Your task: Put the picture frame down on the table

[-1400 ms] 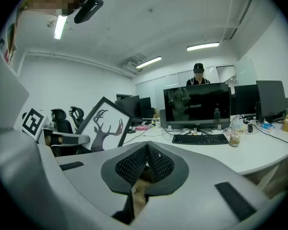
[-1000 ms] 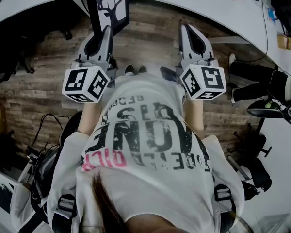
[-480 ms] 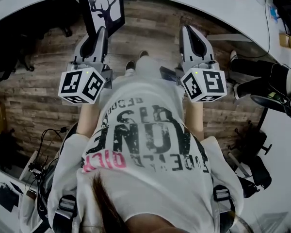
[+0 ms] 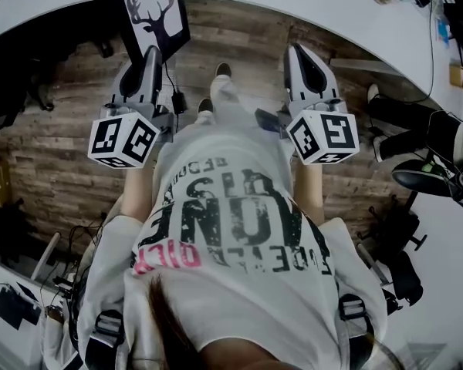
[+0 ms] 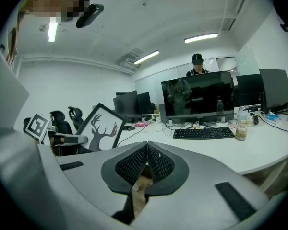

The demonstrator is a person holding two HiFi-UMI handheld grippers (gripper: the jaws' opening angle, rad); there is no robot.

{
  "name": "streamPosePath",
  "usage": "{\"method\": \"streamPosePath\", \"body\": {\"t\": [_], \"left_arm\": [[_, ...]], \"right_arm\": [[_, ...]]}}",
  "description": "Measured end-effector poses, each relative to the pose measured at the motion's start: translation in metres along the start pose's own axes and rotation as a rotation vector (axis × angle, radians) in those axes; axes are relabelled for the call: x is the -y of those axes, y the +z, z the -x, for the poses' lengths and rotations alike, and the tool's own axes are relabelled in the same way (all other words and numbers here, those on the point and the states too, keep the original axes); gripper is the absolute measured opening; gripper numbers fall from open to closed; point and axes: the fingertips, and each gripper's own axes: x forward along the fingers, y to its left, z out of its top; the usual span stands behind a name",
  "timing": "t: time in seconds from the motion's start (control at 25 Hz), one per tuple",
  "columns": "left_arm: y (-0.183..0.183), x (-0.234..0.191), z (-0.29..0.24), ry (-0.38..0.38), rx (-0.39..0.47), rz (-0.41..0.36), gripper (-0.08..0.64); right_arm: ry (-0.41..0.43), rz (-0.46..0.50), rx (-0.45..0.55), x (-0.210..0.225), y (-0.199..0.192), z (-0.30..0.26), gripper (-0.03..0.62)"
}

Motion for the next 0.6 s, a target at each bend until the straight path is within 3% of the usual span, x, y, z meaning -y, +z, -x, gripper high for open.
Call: {"method": "streamPosePath", "body": {"t": [0.2,0.6], "left_arm": [[0.011,0.001,-0.036,-0.004,0.005,-0.053,0.02],[0.029,-0.001,-0.098,0.016,0.031,-0.007,0.02]], "right_arm": [[0.018,0.02,0.005,0.026,0.019,-0.035,0.0],[0.051,0.036,-0.006,0.078,0.043,-0.087,0.0]]}}
